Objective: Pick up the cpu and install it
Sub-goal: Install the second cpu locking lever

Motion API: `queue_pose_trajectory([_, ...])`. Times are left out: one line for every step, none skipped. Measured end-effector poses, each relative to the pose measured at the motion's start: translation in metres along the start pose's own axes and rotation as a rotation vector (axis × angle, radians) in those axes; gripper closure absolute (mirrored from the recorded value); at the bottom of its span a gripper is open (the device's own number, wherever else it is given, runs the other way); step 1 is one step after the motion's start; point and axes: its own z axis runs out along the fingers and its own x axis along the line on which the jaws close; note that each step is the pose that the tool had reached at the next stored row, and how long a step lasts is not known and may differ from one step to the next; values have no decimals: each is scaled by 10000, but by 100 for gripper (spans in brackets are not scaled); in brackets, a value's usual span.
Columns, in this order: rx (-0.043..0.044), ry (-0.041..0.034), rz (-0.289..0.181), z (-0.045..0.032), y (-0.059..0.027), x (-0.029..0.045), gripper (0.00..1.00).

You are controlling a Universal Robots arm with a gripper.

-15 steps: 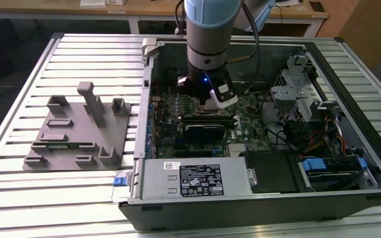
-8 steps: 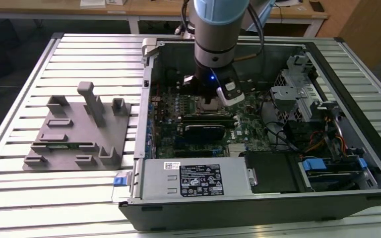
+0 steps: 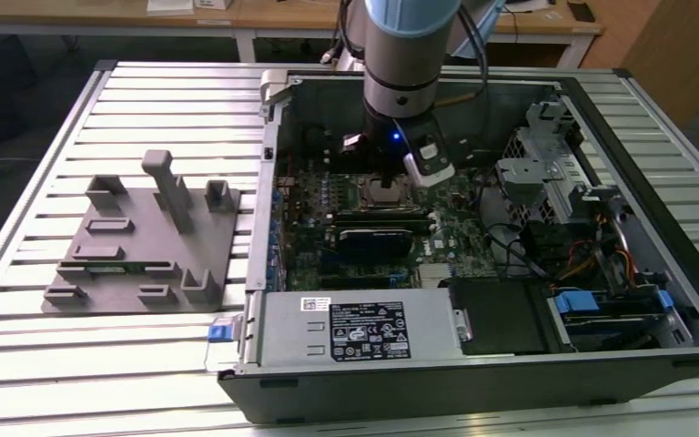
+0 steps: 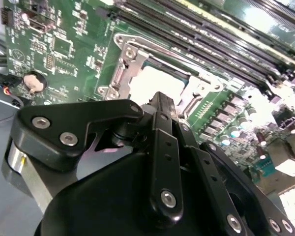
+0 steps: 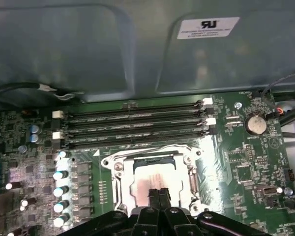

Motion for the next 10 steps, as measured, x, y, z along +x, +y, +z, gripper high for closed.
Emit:
queue_pose_trajectory([16,-2,-1,3,7,-13,89])
queue_pose_trajectory([19,-1,-2,3,10,-18,89])
queue_pose_trajectory([20,-2,-1,3,10,-18,89])
queue_pose_trajectory([20,-2,-1,3,10,-18,89])
queue_pose_trajectory([20,-3,0,3,10,-18,89])
queue_pose_trajectory([20,-2,-1,3,10,-18,89])
queue_pose_trajectory([20,-2,-1,3,11,-20,89])
queue_pose_trajectory([20,-2,-1,4,11,-20,89])
queue_pose_trajectory([21,-2,-1,3,11,-20,89])
queue_pose_trajectory([20,-2,-1,4,11,-21,89])
